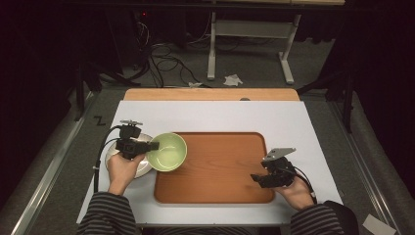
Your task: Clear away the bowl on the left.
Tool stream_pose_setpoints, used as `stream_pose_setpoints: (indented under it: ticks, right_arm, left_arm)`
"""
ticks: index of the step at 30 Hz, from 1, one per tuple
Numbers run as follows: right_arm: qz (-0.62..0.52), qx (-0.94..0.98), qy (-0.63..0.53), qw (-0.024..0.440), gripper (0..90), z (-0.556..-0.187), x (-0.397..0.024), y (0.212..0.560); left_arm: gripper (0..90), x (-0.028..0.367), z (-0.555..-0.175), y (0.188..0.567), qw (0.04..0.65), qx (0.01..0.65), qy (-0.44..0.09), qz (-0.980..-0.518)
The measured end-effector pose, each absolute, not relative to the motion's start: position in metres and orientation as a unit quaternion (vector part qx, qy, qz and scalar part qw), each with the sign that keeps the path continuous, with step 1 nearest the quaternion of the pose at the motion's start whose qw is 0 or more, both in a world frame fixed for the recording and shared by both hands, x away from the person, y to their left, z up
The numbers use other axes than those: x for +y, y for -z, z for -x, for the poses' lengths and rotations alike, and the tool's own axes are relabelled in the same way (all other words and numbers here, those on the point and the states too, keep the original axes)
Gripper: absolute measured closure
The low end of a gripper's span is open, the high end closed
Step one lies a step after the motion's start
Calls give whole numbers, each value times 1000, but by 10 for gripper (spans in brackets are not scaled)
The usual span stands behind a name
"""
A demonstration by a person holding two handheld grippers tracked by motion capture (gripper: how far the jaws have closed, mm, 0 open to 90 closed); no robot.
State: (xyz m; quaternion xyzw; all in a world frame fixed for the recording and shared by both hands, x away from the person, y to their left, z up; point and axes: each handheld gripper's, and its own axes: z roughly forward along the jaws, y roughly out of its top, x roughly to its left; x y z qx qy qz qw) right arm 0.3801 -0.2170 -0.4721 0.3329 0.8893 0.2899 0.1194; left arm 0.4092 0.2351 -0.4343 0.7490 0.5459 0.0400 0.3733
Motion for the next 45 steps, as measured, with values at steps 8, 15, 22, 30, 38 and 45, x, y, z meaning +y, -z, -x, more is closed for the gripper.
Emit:
stream_pose_setpoints:
  ticks: [8, 15, 22, 30, 38, 45]
  right_arm:
    - [-332, 890, -289, 120, 371, -380, -217, 472]
    - [-331, 891, -288, 118, 371, -381, -217, 473]
    - [-332, 890, -288, 118, 371, -381, -217, 473]
    - [-335, 889, -289, 119, 371, -381, -218, 472]
    - [-335, 889, -288, 119, 371, -381, -218, 473]
    - [-335, 889, -289, 119, 371, -381, -218, 472]
  left_arm:
    - [830, 221, -411, 434, 371, 529, -27, -763]
    - [830, 211, -416, 434, 371, 518, -19, -770]
    - [830, 198, -420, 434, 366, 506, -14, -781]
    - [829, 189, -423, 435, 361, 494, -7, -791]
    - [829, 177, -425, 435, 363, 484, -8, -796]
    - [830, 162, -427, 435, 371, 475, -9, -798]
